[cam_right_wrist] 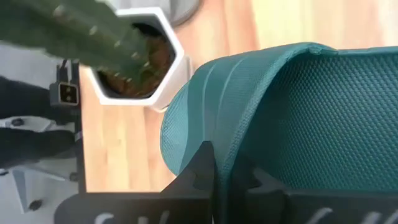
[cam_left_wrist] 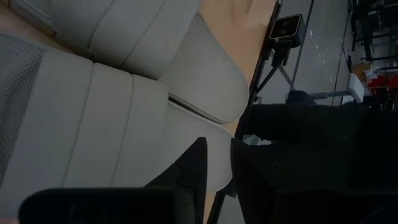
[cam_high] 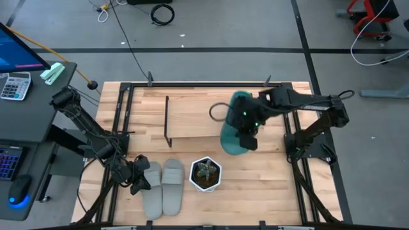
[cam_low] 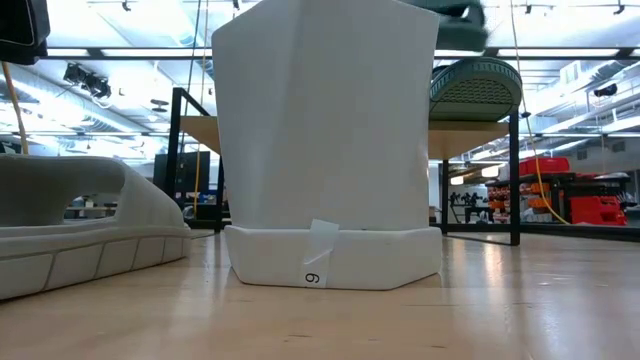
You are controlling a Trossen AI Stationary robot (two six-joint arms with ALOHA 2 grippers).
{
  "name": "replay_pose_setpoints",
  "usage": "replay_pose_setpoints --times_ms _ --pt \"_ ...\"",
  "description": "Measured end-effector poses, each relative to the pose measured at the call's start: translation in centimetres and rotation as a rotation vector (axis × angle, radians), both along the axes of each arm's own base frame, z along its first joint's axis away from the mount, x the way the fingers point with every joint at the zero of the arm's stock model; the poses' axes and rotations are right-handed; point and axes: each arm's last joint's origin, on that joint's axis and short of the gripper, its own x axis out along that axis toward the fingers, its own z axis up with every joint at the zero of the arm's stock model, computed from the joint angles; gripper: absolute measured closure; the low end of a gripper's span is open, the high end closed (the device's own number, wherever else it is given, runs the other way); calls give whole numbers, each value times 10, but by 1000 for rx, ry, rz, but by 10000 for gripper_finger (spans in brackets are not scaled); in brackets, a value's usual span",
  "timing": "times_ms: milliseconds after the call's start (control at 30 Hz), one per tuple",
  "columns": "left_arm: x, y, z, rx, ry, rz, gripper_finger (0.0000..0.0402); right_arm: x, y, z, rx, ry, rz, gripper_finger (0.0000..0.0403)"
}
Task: Pick and place slides into the shelf
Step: Put the green slide on the shelf
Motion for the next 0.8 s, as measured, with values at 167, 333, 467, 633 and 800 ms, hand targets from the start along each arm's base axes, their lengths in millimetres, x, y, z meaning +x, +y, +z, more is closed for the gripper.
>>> replay_pose_setpoints --times_ms 167,333,467,633,800 --pt "0 0 0 -1 0 1 323 -1 -27 0 38 -16 -6 393" --pt "0 0 0 -3 2 4 328 0 -48 3 91 -72 -12 393" --pt "0 0 0 2 -5 20 325 3 -61 7 128 -155 -10 393" --pt "1 1 0 -4 -2 36 320 9 -75 13 164 -280 10 393" --pt "1 1 0 -5 -2 36 322 22 -89 3 247 -298 32 393"
